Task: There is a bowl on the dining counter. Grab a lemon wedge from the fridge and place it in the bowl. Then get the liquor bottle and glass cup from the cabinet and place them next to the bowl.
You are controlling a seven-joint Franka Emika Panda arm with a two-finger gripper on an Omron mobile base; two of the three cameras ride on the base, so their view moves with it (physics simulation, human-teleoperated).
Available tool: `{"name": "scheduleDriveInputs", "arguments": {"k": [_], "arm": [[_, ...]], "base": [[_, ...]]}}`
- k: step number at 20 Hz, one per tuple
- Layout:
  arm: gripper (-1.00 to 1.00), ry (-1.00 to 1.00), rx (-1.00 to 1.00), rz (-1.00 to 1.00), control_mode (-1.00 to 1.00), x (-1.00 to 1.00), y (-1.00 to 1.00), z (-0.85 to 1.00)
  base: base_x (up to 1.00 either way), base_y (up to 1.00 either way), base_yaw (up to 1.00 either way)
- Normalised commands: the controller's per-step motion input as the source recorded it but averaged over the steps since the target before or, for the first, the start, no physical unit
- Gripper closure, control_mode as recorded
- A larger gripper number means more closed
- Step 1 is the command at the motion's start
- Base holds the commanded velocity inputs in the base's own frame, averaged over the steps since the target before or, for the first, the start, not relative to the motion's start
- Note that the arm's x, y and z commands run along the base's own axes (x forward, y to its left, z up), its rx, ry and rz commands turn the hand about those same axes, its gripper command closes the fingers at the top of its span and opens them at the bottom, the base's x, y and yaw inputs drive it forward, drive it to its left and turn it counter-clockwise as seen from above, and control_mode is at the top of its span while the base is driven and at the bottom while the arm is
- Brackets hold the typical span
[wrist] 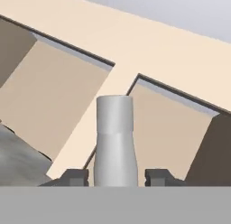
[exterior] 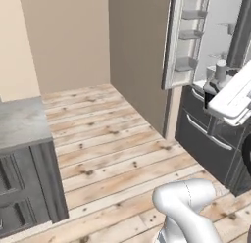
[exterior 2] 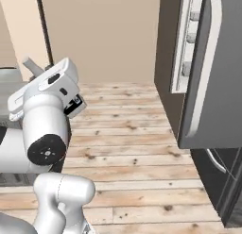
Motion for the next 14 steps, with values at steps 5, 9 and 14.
{"name": "scheduleDriveInputs", "arguments": {"k": [5,9,14], "arm": [[1.0,0.0,0.0,0.0,1.0,0.0,0.0,0.0],[1.0,0.0,0.0,0.0,1.0,0.0,0.0,0.0],[1.0,0.0,0.0,0.0,1.0,0.0,0.0,0.0]], "base": [[0.9,-0.23,0.42],[0.99,-0.35,0.27],[0.51,0.27,-0.08]]}}
